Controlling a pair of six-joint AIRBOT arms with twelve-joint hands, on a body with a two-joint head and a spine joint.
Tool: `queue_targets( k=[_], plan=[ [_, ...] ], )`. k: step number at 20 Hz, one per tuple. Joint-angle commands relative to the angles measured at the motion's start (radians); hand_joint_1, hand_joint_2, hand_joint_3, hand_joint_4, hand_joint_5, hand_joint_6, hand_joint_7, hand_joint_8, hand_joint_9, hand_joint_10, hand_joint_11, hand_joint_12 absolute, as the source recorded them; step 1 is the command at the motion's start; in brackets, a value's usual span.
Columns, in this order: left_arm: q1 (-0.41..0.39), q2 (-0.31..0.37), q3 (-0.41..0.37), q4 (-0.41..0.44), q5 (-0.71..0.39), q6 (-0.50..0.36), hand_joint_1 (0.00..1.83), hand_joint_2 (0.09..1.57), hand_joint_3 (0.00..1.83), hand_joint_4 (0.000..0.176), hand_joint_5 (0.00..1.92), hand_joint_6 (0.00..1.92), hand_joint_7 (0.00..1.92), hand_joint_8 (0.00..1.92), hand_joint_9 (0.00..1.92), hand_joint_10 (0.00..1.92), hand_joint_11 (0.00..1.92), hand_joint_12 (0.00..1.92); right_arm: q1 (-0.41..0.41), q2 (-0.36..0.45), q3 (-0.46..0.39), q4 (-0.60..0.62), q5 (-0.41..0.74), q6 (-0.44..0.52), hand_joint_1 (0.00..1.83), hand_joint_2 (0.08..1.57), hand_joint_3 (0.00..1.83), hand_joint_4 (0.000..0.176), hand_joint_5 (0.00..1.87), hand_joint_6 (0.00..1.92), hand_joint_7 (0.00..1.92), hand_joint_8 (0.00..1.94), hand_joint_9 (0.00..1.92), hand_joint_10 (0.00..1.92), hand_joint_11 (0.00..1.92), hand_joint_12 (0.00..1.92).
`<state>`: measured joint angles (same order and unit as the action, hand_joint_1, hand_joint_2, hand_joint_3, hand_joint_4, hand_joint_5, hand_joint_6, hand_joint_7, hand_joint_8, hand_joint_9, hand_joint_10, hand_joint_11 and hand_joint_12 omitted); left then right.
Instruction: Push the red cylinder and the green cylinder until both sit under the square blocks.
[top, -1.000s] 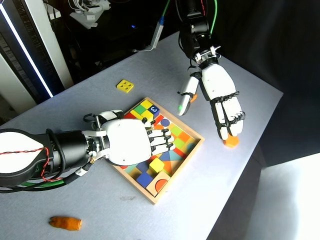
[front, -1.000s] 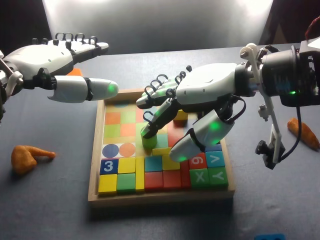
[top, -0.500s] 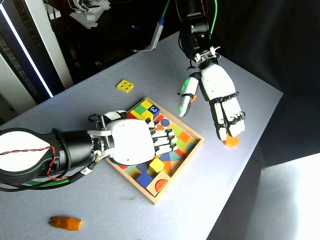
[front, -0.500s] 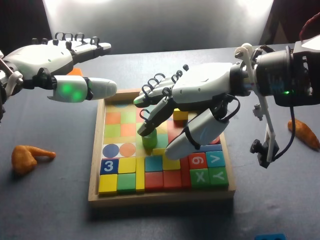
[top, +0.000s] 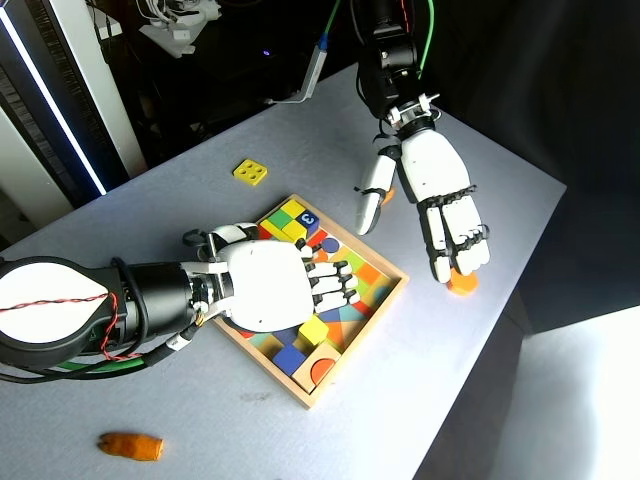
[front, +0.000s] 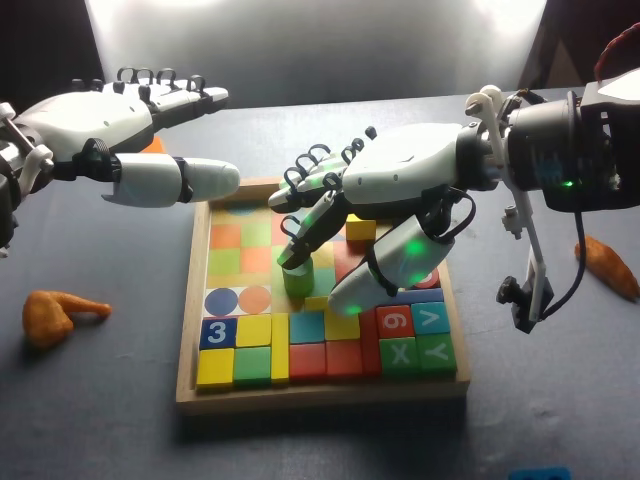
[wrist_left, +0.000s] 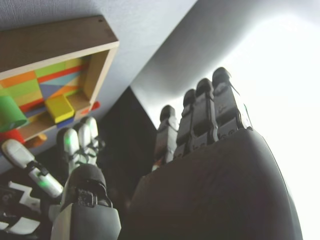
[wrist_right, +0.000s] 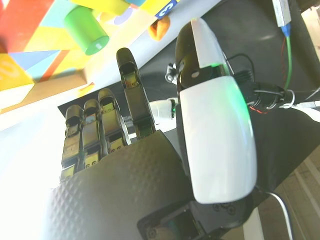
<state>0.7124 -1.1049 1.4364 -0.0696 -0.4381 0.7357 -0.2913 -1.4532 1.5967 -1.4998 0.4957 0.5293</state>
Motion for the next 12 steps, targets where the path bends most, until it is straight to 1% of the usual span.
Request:
queue_targets(
  k=[1,2,3,4,5,6,7,8,9,10,11,12],
  plan=[
    [-0.013,0.001,0.004,-0.012,-0.109,-0.001,0.04,1.08,0.00,0.147,0.05,0.00,0.00,0.00,0.00,0.00,0.00,0.00,0.002,0.000,0.004,0.058,0.025,0.003,0.29,1.08,0.00,0.164,0.56,0.00,0.08,0.00,0.00,0.00,0.00,0.24],
    [-0.013,0.001,0.004,-0.012,-0.109,-0.001,0.04,1.07,0.00,0.154,0.05,0.00,0.00,0.00,0.00,0.00,0.00,0.00,0.002,-0.002,0.006,0.058,0.023,0.003,0.31,1.08,0.00,0.165,0.57,0.00,0.08,0.00,0.00,0.00,0.00,0.24],
    [-0.013,0.001,0.004,-0.012,-0.109,-0.001,0.04,1.06,0.00,0.150,0.05,0.00,0.00,0.00,0.00,0.00,0.00,0.00,0.002,-0.003,0.008,0.058,0.023,0.003,0.30,1.08,0.00,0.168,0.56,0.00,0.08,0.00,0.00,0.00,0.00,0.25],
    [-0.013,0.001,0.004,-0.012,-0.109,-0.001,0.02,1.07,0.00,0.144,0.05,0.00,0.00,0.00,0.00,0.00,0.00,0.00,0.001,-0.005,0.009,0.058,0.021,0.003,0.31,1.08,0.00,0.158,0.56,0.00,0.08,0.00,0.00,0.00,0.00,0.25],
    [-0.013,0.001,0.004,-0.012,-0.109,-0.001,0.02,1.07,0.00,0.144,0.05,0.00,0.00,0.00,0.00,0.00,0.00,0.00,0.000,-0.006,0.010,0.058,0.021,0.003,0.31,1.08,0.00,0.158,0.56,0.00,0.08,0.00,0.00,0.00,0.00,0.25],
    [-0.013,0.001,0.004,-0.012,-0.108,-0.001,0.00,1.09,0.01,0.146,0.04,0.00,0.00,0.00,0.00,0.00,0.00,0.00,-0.001,-0.007,0.011,0.058,0.020,0.003,0.33,1.08,0.00,0.158,0.57,0.00,0.08,0.00,0.00,0.00,0.00,0.29],
    [-0.013,0.001,0.004,-0.012,-0.108,-0.001,0.00,1.08,0.00,0.156,0.03,0.00,0.00,0.00,0.00,0.00,0.00,0.00,-0.001,-0.008,0.012,0.058,0.019,0.003,0.32,1.08,0.00,0.169,0.56,0.00,0.07,0.00,0.00,0.00,0.00,0.24],
    [-0.013,0.001,0.004,-0.012,-0.108,-0.001,0.11,1.08,0.00,0.144,0.05,0.01,0.00,0.00,0.00,0.00,0.00,0.00,-0.001,-0.009,0.013,0.058,0.018,0.003,0.32,1.08,0.00,0.162,0.56,0.00,0.07,0.00,0.00,0.00,0.00,0.21],
    [-0.013,0.001,0.005,-0.012,-0.108,-0.001,0.07,1.08,0.00,0.144,0.05,0.01,0.00,0.00,0.00,0.00,0.00,0.00,-0.001,-0.009,0.013,0.058,0.018,0.003,0.31,1.08,0.00,0.162,0.56,0.00,0.08,0.00,0.00,0.00,0.00,0.23],
    [-0.013,0.000,0.005,-0.012,-0.108,-0.001,0.04,1.08,0.00,0.156,0.05,0.00,0.00,0.00,0.00,0.00,0.00,0.00,-0.002,-0.011,0.013,0.058,0.018,0.003,0.31,1.08,0.00,0.163,0.56,0.00,0.08,0.00,0.00,0.00,0.00,0.24],
    [-0.013,0.000,0.005,-0.012,-0.108,-0.001,0.01,1.07,0.00,0.170,0.04,0.00,0.00,0.00,0.00,0.00,0.00,0.00,-0.003,-0.012,0.013,0.058,0.018,0.001,0.31,1.09,0.00,0.171,0.55,0.00,0.07,0.00,0.00,0.00,0.00,0.20],
    [-0.013,0.000,0.006,-0.012,-0.107,-0.001,0.02,1.08,0.00,0.156,0.05,0.00,0.00,0.00,0.00,0.00,0.00,0.00,-0.005,-0.012,0.013,0.058,0.018,0.001,0.30,1.09,0.00,0.175,0.54,0.00,0.06,0.00,0.00,0.00,0.00,0.15]
  ],
)
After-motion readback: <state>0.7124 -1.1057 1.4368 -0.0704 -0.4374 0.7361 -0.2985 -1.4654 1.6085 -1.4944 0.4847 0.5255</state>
